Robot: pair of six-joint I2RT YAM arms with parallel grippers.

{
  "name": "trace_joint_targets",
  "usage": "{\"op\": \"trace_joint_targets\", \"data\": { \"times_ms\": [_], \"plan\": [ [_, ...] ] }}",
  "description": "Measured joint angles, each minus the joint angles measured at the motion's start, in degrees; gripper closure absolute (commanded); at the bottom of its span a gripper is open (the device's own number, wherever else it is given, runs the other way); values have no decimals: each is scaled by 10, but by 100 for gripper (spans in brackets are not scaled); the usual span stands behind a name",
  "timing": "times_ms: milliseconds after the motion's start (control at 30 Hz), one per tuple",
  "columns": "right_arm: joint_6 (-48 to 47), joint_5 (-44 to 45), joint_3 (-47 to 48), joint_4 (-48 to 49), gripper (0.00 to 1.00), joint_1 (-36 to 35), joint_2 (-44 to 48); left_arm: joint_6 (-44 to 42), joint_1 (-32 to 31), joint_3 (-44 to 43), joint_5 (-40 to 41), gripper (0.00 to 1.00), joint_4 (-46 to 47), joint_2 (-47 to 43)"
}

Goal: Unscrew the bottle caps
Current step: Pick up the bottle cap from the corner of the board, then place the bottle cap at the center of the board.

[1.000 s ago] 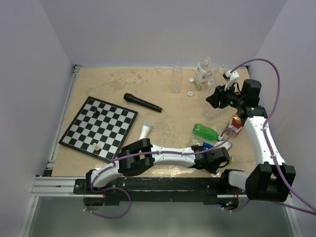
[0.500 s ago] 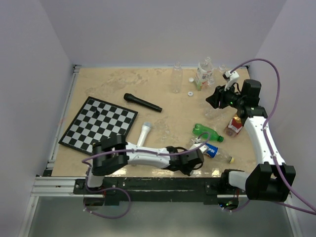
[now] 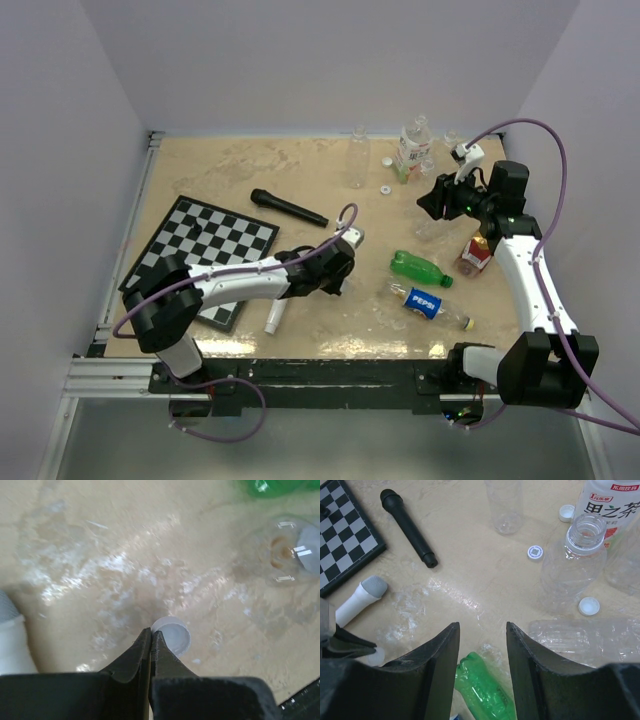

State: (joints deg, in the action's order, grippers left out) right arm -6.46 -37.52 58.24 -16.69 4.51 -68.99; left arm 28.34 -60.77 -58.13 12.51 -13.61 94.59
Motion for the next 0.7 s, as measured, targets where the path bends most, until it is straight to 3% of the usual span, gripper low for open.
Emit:
{"op": "trace_joint_targets", "data": {
  "times_ms": [433, 700],
  "plan": [
    [-2, -2, 0, 0, 54, 0, -7, 2, 91, -63, 78, 100, 151, 67],
    [-2, -2, 0, -1, 54, 0, -10, 38, 124, -219, 110, 100, 195, 221]
  ]
}}
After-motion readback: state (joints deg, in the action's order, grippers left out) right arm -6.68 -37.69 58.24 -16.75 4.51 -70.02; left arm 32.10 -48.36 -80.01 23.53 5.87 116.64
